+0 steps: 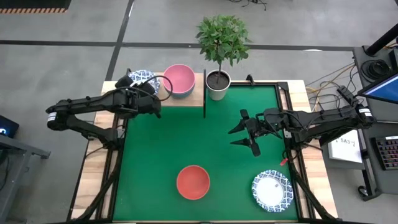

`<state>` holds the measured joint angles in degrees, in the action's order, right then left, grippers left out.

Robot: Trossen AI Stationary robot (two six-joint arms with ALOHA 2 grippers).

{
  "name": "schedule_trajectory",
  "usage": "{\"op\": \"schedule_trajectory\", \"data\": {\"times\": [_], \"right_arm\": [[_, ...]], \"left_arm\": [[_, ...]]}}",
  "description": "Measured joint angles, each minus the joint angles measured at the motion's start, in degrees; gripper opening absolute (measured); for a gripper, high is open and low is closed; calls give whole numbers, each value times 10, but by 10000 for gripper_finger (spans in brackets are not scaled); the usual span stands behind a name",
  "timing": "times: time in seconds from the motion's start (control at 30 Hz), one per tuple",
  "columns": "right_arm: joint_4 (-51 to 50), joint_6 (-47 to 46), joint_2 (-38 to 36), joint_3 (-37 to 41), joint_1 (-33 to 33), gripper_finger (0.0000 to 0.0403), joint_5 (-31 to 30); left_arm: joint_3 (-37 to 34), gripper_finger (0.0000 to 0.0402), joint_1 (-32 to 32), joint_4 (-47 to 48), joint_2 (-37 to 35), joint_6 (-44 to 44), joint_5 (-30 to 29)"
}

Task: Place and stack bowls onto a shelf
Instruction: Stack the white patterned bowl on top of the white patterned bowl on the shelf

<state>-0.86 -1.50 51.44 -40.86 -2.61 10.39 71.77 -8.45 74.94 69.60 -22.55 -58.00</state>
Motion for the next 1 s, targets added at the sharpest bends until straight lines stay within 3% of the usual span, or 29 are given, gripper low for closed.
{"op": "schedule_trajectory", "data": {"times": [0.13, 0.37, 0.6, 0.73, 0.83, 0.93, 1.0], "right_arm": [[2, 0, 0, 0, 0, 198, 0], [3, 0, 0, 0, 0, 198, 0], [3, 0, 0, 0, 0, 198, 0], [3, 0, 1, 1, 0, 198, 0], [3, 0, 2, 1, 0, 198, 0], [3, 1, 4, 1, 0, 198, 0], [3, 1, 7, 1, 0, 198, 0]], "left_arm": [[-3, 111, 0, -5, 0, 0, 11], [31, 177, 2, -10, 0, 6, 82], [64, 195, 3, -12, -11, 31, 93], [57, 160, 18, -15, -30, 40, 101], [34, 98, 24, -22, -57, 33, 108], [0, 22, 24, -54, -98, 19, 150], [-29, 12, 24, -96, -131, 17, 165]]}}
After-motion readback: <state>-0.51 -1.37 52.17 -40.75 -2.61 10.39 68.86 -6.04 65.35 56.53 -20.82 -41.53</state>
